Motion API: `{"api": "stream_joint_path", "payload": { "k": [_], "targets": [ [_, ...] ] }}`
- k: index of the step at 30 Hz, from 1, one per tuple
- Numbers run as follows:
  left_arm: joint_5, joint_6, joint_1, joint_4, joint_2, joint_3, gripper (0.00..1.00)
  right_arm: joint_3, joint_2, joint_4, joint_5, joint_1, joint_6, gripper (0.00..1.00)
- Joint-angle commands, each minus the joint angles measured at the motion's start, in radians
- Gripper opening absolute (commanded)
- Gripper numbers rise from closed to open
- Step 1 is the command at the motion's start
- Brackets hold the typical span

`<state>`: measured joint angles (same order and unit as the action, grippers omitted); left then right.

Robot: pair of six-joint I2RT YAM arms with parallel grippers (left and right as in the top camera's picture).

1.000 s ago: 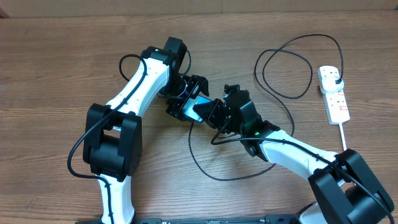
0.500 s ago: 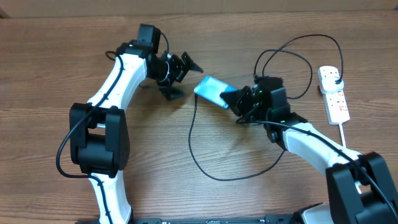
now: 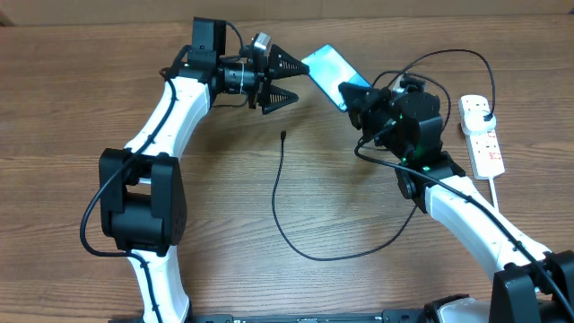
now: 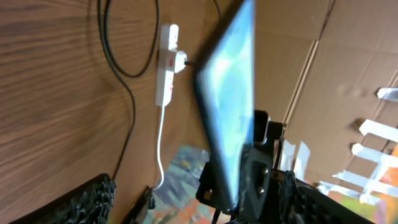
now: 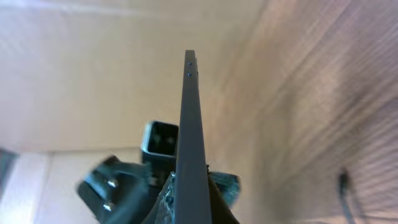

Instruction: Plug charger to phone and switch on socket

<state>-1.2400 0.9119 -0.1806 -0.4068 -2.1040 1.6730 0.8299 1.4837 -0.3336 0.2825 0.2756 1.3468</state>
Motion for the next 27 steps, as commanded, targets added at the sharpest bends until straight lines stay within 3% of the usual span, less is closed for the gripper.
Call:
{"api": "stream_joint_path", "payload": {
  "k": [1,10,12,14,17,27],
  "targets": [
    [-0.014,0.103,-0.018,0.056,-0.002,0.014,0.86,0.043,-0.029,-0.04,-0.075,0.027,0.139,0.04],
    [0.072,0.328,-0.036,0.247,-0.002,0.014,0.78,0.042,-0.029,-0.04,-0.264,0.173,0.205,0.04],
    [0.093,0.351,-0.04,0.263,-0.002,0.014,0.68,0.042,-0.029,-0.04,-0.264,0.182,0.225,0.04],
    [0.112,0.375,-0.045,0.267,-0.002,0.014,0.52,0.042,-0.029,-0.04,-0.263,0.183,0.225,0.04],
    [0.131,0.402,-0.054,0.267,-0.002,0.014,0.41,0.042,-0.029,-0.04,-0.263,0.183,0.225,0.04],
    [0.168,0.413,-0.095,0.266,-0.002,0.014,0.3,0.042,-0.029,-0.059,-0.263,0.183,0.229,0.04]
  ]
}}
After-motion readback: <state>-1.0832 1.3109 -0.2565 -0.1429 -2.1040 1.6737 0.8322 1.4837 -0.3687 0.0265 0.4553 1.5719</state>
